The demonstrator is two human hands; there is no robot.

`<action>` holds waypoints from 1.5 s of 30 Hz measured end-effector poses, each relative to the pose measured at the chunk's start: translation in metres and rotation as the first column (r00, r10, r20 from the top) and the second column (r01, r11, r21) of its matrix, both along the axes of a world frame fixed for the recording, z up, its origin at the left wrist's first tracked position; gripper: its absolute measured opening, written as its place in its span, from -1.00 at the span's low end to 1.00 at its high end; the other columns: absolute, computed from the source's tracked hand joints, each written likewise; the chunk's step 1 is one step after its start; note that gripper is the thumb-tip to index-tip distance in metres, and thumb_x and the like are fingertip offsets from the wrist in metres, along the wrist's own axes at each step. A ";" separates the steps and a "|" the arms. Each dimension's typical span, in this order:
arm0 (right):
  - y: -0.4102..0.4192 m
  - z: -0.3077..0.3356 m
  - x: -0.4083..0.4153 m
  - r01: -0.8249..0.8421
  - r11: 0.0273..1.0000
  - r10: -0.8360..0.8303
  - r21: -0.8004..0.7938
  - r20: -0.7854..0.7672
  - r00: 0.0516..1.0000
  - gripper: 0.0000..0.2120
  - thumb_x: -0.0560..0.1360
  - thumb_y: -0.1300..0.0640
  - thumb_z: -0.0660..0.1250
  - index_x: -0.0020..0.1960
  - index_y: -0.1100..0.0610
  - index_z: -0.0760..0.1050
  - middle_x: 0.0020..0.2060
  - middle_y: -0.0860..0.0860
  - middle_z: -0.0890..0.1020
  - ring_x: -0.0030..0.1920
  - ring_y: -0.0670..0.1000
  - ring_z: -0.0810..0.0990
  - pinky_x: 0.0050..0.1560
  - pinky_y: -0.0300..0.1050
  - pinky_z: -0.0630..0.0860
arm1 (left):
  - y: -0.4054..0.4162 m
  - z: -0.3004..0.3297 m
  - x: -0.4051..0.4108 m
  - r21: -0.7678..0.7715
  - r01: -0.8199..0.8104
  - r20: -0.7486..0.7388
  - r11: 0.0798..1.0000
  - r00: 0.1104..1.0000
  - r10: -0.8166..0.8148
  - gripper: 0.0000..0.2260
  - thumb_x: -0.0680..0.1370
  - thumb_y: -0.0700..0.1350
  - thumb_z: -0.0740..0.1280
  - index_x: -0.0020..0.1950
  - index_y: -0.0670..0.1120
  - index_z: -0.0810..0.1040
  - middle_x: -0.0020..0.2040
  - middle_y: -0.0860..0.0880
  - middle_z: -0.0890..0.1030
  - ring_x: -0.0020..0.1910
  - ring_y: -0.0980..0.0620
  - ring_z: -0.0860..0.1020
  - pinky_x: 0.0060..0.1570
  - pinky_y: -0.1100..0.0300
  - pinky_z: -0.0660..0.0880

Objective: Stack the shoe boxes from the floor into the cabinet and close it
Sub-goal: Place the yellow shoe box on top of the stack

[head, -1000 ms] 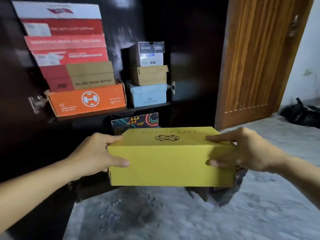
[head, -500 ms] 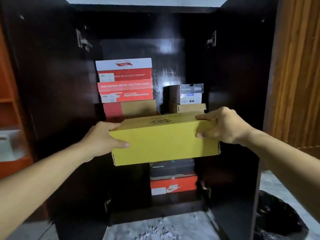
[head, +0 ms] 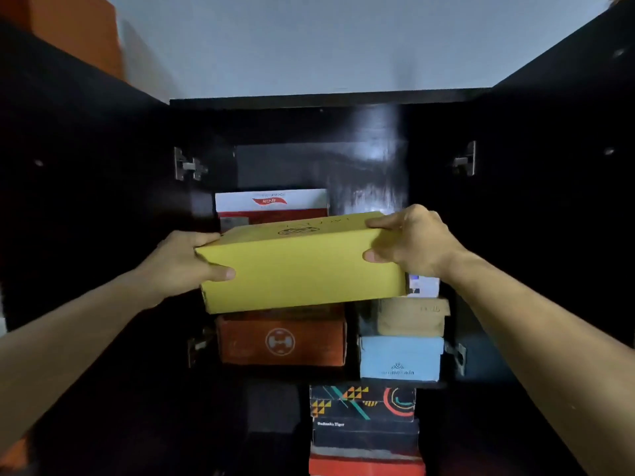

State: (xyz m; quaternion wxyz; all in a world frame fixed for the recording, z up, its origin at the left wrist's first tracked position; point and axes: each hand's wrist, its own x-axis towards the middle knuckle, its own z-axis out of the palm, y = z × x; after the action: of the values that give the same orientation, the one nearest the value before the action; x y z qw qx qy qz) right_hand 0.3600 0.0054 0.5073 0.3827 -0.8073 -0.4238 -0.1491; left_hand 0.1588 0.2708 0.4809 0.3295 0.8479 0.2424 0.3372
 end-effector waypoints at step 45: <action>0.276 0.116 0.155 0.226 0.968 -0.245 0.109 0.220 0.944 -0.33 0.48 0.29 0.34 0.52 0.07 0.17 0.55 0.10 0.07 0.33 0.26 0.42 0.25 0.04 0.44 | 0.195 0.095 0.232 0.744 -0.195 -0.026 0.639 0.947 0.320 -0.16 0.53 -0.17 0.34 0.57 0.02 -0.21 0.55 -0.07 -0.35 0.54 -0.11 -0.31 0.50 -0.19 -0.13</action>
State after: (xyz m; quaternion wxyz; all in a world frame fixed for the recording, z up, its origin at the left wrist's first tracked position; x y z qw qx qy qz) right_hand 0.5154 0.2817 0.6232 0.3429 -0.8129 -0.3593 -0.3043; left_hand 0.3905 0.4658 0.5754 -0.1093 0.8882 0.2303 0.3823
